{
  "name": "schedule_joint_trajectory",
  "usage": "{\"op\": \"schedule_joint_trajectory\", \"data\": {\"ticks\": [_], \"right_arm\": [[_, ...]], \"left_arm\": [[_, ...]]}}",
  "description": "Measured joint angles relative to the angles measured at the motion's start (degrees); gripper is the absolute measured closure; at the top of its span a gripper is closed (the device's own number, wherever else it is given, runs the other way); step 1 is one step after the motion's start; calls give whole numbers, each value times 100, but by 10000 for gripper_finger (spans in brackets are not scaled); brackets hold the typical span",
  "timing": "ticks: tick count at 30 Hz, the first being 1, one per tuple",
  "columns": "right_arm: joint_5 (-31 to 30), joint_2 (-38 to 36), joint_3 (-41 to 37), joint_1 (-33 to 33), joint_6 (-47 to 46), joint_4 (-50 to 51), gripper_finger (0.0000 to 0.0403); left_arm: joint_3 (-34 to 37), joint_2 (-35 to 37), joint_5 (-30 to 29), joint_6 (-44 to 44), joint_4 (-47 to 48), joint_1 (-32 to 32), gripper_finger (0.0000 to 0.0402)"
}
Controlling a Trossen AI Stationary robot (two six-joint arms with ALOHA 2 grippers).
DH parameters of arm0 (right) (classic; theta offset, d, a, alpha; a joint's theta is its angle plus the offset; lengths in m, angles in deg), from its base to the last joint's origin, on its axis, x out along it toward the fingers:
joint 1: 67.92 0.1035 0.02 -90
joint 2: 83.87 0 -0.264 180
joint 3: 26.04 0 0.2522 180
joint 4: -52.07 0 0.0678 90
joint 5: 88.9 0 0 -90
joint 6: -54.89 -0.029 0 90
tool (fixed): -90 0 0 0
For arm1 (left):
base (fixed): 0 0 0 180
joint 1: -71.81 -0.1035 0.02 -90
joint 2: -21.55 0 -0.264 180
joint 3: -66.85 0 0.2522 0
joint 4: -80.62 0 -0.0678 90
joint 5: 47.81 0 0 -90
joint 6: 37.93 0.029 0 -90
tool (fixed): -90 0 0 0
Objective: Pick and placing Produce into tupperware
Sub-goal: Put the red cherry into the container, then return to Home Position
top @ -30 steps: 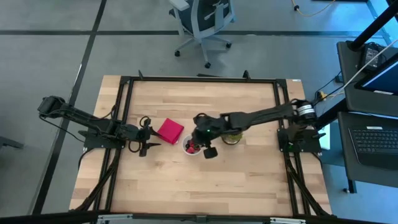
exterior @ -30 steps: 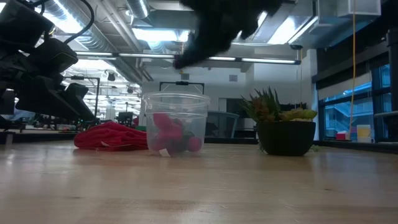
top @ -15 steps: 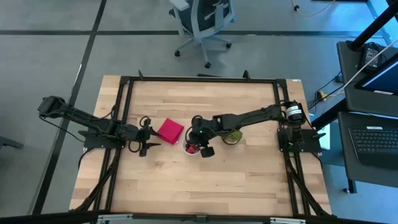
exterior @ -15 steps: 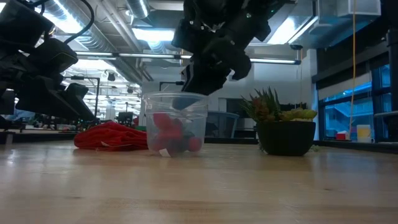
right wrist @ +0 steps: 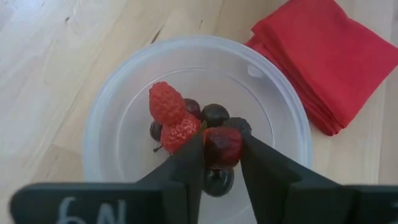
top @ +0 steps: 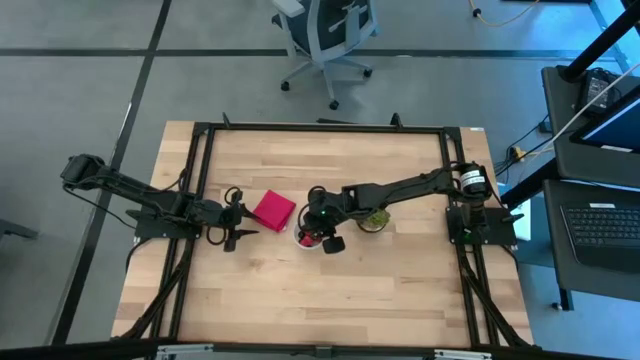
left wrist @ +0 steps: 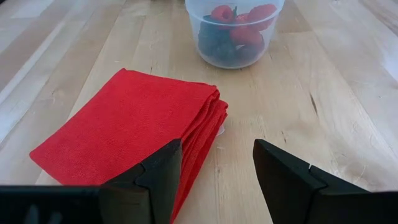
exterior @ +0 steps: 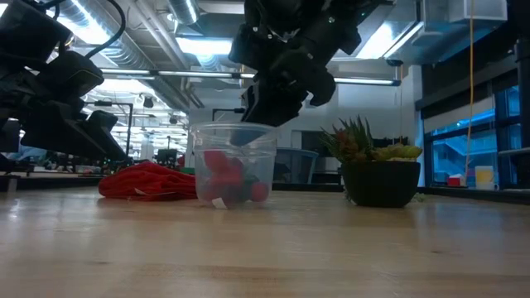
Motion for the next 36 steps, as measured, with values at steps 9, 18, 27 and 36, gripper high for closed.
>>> {"op": "schedule_joint_trajectory", "data": {"ticks": [9, 18, 27, 36], "right_arm": [[-2, -25, 0, 0, -2, 28, 257], [-7, -1064, 275, 0, -2, 734, 251], [-4, -3323, -816, 2, -236, 698, 251], [-241, -6003, -3736, 0, -640, -962, 251]], "left_arm": [[2, 2, 2, 0, -9, 2, 209], [-164, 98, 2, 42, -817, 0, 209], [-337, 1384, 13, 232, -745, 2, 209], [-337, 3405, -27, 457, 561, -11, 209]]}}
